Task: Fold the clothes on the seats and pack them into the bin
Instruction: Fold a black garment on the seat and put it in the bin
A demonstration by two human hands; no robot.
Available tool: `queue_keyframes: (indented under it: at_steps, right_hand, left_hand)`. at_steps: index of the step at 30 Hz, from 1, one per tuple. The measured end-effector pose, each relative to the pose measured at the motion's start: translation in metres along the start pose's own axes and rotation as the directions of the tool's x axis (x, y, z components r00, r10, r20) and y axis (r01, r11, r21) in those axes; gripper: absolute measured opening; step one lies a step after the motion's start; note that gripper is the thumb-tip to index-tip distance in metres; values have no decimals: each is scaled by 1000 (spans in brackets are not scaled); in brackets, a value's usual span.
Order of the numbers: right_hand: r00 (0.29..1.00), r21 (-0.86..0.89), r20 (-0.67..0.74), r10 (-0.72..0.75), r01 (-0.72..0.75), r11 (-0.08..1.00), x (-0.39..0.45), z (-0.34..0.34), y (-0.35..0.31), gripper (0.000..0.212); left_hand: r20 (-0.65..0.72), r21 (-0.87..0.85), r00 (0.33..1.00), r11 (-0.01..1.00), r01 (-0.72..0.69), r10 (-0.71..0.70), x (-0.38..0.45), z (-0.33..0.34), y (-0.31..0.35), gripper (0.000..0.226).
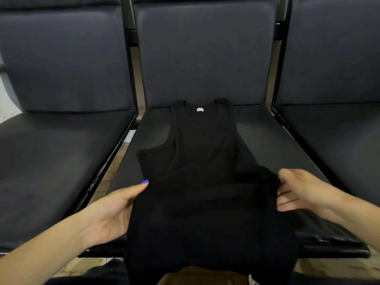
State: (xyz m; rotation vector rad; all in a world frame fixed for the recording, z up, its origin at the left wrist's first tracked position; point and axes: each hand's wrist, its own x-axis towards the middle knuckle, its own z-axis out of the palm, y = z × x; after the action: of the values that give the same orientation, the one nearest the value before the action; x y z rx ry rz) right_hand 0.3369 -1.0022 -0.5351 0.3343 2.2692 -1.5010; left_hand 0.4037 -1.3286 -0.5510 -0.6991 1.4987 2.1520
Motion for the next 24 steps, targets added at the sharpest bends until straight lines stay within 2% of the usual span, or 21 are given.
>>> queue_keyframes:
  at_steps: [3, 6, 8, 11, 15, 17, 19, 21, 23, 24]
  right_hand:
    - [991, 326, 16, 135, -133, 936, -2, -16, -1, 29]
    - [974, 434, -45, 221, -180, 883, -4, -26, 1, 29]
    - [962, 404, -106, 251, -189, 895, -7, -29, 5, 32]
    - [951, 379, -201, 235, -146, 914, -8, -33, 6, 26]
    - [926, 233, -357, 125, -42, 971, 0, -38, 3, 26]
    - [919, 143, -387, 73, -18, 989, -1, -43, 1, 28]
    - [909, 63, -413, 56, -33, 997, -2, -53, 4, 28]
    - [922, -31, -382, 67, -86, 996, -3, -63, 13, 28]
    - [941, -145, -313, 129, -181, 973, 2, -71, 28, 41]
    - [951, -187, -265, 160, -214, 959, 9, -75, 35, 53]
  left_hand:
    - [-137, 0, 977, 986, -168, 166, 4, -7, 0, 22]
    - [-247, 164, 919, 948, -272, 307, 2, -14, 2, 18]
    - [-267, 260, 886, 914, -312, 378, -1, -18, 5, 21]
    - [-278, 333, 845, 871, -361, 456, -6, -22, 11, 25]
    - [-326, 367, 811, 856, -365, 486, -12, -26, 24, 22]
    - [-358, 359, 793, 856, -372, 494, -15, -35, 30, 24]
    - [-343, 389, 815, 860, -330, 468, -18, -48, 35, 23]
    - [-257, 426, 895, 874, -235, 366, -21, -62, 37, 21]
    - [-181, 446, 954, 885, -136, 238, -24, -69, 35, 26]
    - [-157, 490, 967, 866, -98, 198, -23, -72, 32, 36]
